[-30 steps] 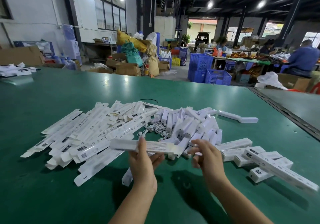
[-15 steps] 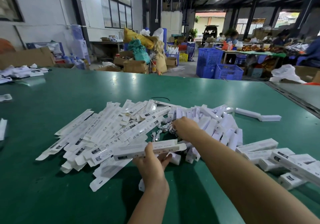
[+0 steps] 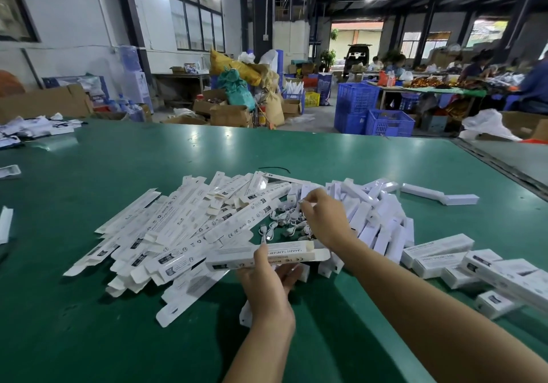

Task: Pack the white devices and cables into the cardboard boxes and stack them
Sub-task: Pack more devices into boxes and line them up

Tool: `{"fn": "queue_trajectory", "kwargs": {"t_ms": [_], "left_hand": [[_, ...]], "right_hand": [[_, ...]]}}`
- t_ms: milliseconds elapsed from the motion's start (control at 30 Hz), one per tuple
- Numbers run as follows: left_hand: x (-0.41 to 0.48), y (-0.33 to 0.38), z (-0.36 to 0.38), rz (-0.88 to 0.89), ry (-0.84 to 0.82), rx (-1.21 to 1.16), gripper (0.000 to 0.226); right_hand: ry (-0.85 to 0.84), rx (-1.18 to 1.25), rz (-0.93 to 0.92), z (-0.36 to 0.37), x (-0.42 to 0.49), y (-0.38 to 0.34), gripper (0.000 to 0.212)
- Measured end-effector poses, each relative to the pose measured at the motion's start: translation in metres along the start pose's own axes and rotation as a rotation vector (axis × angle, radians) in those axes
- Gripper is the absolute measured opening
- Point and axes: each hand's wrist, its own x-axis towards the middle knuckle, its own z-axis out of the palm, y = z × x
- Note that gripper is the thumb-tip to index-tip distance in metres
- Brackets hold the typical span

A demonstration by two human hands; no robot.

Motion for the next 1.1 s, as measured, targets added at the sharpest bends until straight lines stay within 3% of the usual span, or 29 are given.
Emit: {"fn": "queue_trajectory", "kwargs": {"t_ms": [167, 267, 367, 567, 833, 967, 1100], "left_hand": [[-0.009, -0.005, 0.001, -0.118, -0.144, 0.129, 0.026], [-0.02, -0.009, 0.003, -0.215, -0.329, 0.187, 0.032], [-0.036, -0.016, 0.008, -0.302, -0.463, 0.217, 0.034], [-0.055, -0.029, 0.01, -0.311, -0.482, 0.261, 0.018], [-0.055, -0.026, 0.01, -0.337, -0.509, 0.312, 0.025], [-0.054, -0.024, 0.011, -0.324, -0.527, 0.272, 0.027], [-0.054, -0.025, 0.011, -0.344, -0.554, 0.254, 0.025]], "right_hand": [[-0.04, 0.804, 0.334, -0.029, -0.057, 0.003, 0.011], [0.041, 1.053, 0.392, -0.05, -0.094, 0.017, 0.013], [0.124, 1.085, 0.485, -0.063, -0.124, 0.034, 0.012], [0.216, 1.169, 0.498, -0.081, -0.153, 0.046, 0.025], [0.092, 1.377, 0.534, -0.087, -0.151, 0.051, 0.016], [0.078, 1.186, 0.46, -0.086, -0.152, 0.061, 0.012], [0.144, 0.751, 0.376, -0.086, -0.153, 0.065, 0.014]]}}
